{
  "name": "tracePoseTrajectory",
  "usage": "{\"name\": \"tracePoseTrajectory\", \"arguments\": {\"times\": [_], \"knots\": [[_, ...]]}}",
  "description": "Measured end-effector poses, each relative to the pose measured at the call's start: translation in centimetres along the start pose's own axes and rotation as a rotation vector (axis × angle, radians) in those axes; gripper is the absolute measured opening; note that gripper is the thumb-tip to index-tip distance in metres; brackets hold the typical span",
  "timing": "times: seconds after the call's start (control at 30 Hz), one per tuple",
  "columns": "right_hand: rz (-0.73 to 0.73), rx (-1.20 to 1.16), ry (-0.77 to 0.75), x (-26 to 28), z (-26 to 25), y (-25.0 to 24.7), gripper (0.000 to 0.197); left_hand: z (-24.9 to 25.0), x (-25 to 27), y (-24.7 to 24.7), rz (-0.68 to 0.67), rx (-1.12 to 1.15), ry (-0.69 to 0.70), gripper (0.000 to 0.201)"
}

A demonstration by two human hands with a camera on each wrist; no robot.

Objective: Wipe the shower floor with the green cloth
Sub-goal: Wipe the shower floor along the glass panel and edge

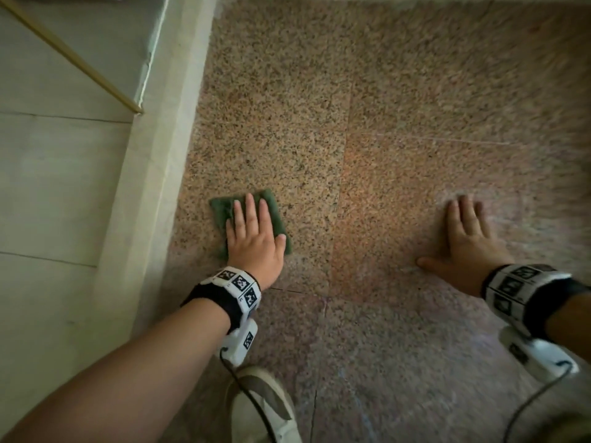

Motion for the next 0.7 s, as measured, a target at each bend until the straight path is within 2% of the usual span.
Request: {"name": "tracePoseTrajectory", "arguments": {"times": [0.13,0.2,0.23,0.3,0.43,0.5,0.6,0.7], "knots": [[0.001,-0.004,-0.006,0.2,-0.1,-0.1,0.124,10.5,5.4,3.0,-0.165,-0.149,0.463,0.079],[-0.004,-0.001,-0.004,0.1,0.0,0.0,0.124,13.3,7.4,4.1,-0.208,-0.223,0.608,0.077],[-0.008,0.004,-0.006,0.1,0.1,0.0,0.124,13.7,7.5,4.2,-0.182,-0.241,0.644,0.075],[-0.021,-0.006,-0.016,0.1,0.0,-0.1,0.125,13.0,5.8,3.5,-0.091,-0.244,0.611,0.072],[-0.019,-0.022,-0.014,0.2,0.4,0.3,0.125,7.5,-2.1,-0.5,0.033,-0.063,0.215,0.072],[-0.034,-0.026,-0.018,0.2,0.0,0.1,0.125,6.2,-3.8,-1.5,0.041,-0.028,0.139,0.073],[-0.025,-0.048,-0.013,0.4,-0.1,-0.1,0.124,6.7,-3.7,-1.2,0.045,-0.066,0.111,0.075],[-0.025,-0.073,-0.018,0.7,-0.3,-0.3,0.122,10.2,-0.4,0.3,-0.048,-0.142,0.274,0.076]]}}
Point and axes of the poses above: each hand's wrist, its own x-axis away from the middle knuckle, its own y-axis out of the palm, z = x × y, the point moved 6 cm from there along -x, towards the middle knuckle, and after that the axes turned 6 degrees about -y, right-handed, at the moved point
